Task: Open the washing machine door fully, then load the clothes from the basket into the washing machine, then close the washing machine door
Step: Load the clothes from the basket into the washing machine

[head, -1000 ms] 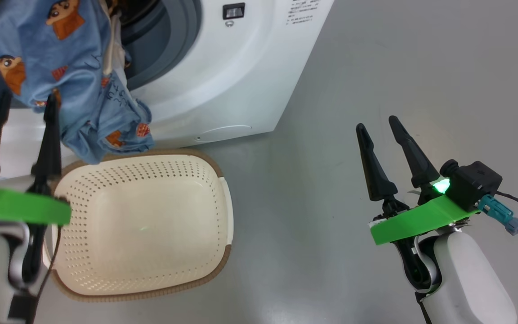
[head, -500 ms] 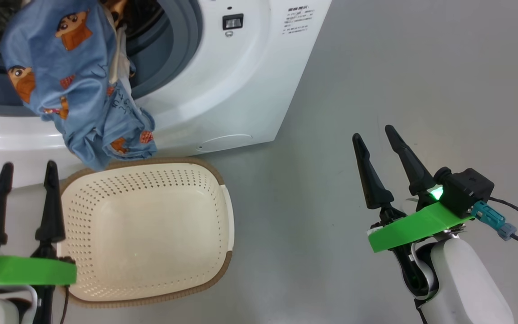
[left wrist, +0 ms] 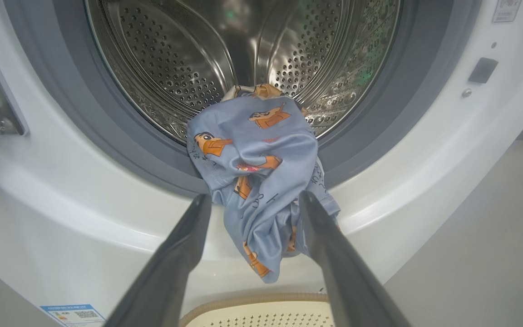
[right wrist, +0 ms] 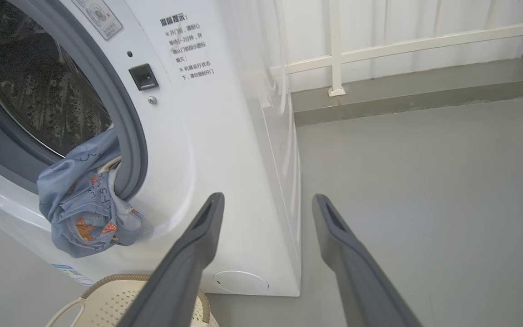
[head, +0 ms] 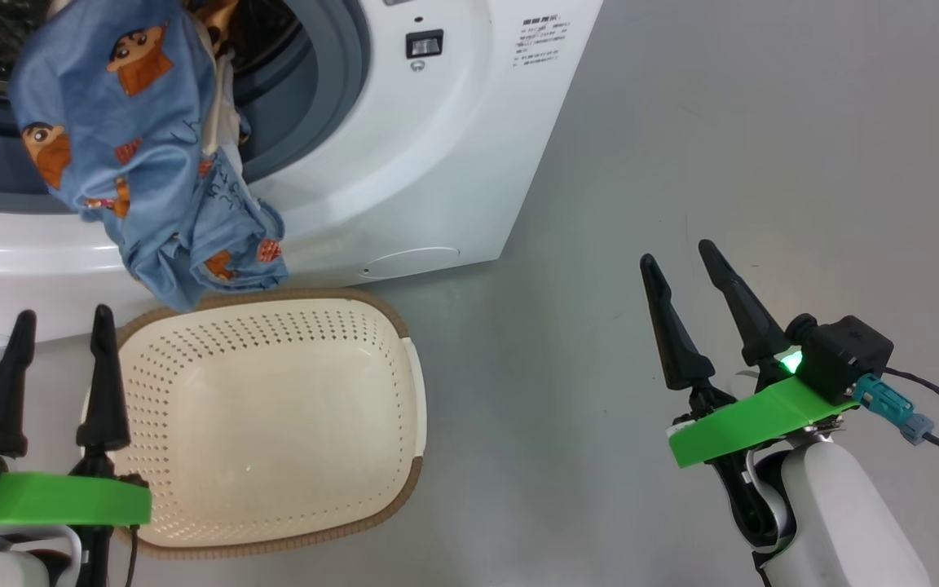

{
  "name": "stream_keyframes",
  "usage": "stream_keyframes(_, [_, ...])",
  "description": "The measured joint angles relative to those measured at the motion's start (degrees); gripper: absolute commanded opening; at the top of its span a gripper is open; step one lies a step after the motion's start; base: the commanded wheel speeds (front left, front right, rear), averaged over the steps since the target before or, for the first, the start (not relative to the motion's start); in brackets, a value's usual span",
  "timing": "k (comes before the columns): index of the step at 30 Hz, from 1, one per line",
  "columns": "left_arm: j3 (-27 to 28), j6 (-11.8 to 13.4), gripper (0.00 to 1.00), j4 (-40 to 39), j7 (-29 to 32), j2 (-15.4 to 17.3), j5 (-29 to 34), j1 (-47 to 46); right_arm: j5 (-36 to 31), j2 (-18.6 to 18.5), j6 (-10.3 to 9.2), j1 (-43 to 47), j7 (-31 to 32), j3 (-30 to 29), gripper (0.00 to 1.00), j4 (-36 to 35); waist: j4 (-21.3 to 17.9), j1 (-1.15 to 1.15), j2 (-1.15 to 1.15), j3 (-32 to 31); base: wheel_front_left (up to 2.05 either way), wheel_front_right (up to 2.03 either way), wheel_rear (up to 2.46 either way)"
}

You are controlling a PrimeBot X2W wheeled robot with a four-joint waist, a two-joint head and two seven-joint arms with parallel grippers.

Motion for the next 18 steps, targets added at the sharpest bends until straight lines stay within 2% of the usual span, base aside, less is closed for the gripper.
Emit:
stream_keyframes(6, [-1.4,-0.7,1.0,2.7,0.1,0.0,0.3,-0.2,0.0,0.0,0.0,0.0,0.0,-0.1,1.0,0.0,0.2,0.0,0.0,0.1,0.0,0.0,0.0])
stream_keyframes(18, [-8.4,-1.5,1.0,18.2,2.7,3.1,-4.0,-10.7,0.2,0.0,0.0,-0.1,0.0,0.6,1.0,-0.5,-1.2,0.0,0.0,1.2,0.0,0.0,0.0])
